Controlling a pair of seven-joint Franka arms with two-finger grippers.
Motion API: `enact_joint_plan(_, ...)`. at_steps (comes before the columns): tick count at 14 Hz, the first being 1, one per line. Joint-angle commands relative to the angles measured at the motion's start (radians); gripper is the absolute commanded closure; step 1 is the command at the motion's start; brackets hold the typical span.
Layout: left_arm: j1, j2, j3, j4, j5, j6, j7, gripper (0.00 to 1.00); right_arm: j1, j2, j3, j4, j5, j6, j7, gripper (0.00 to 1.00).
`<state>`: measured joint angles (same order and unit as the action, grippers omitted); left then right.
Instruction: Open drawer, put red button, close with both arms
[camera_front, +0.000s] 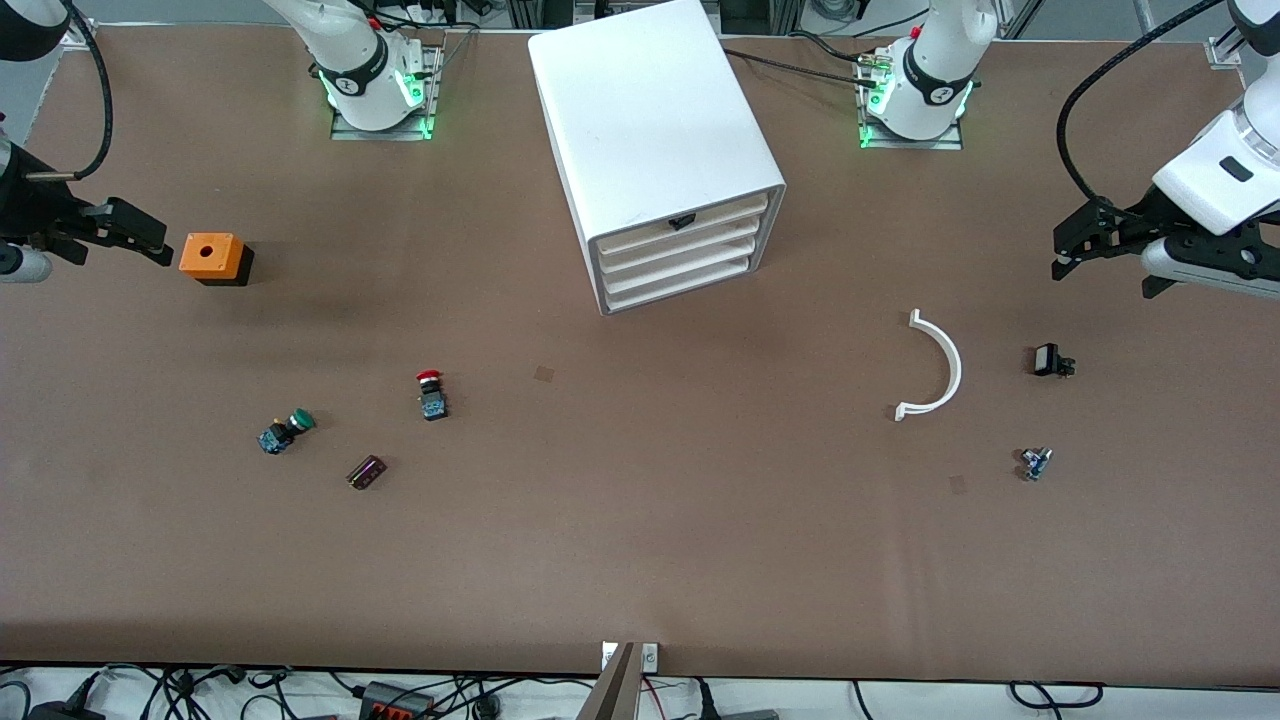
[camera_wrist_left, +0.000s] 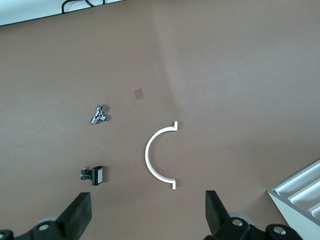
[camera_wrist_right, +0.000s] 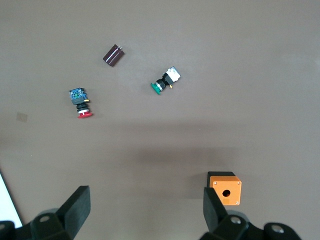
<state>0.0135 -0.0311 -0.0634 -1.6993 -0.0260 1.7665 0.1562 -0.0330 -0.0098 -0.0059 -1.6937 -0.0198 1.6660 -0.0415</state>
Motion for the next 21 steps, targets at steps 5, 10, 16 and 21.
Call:
enact_joint_plan(5, 0.006, 0.010, -0.006, 0.027, 0.005, -0.068, -0.003, 0.00, 0.001, -0.016, 0.010, -0.015, -0.020, 0.000, -0.009, 0.00)
enact_joint_plan(10, -0.009, 0.016, -0.064, 0.046, -0.011, -0.270, 0.002, 0.00, -0.001, -0.004, 0.010, -0.004, -0.019, -0.005, -0.009, 0.00)
enact_joint_plan(16, -0.030, 0.166, -0.265, 0.049, -0.119, -0.553, 0.006, 0.00, 0.022, 0.164, 0.012, 0.052, -0.008, 0.018, -0.009, 0.00)
enact_joint_plan(21, 0.028, 0.368, -0.286, 0.040, -0.517, -0.345, 0.101, 0.00, 0.137, 0.324, 0.010, 0.120, -0.015, 0.055, -0.007, 0.00)
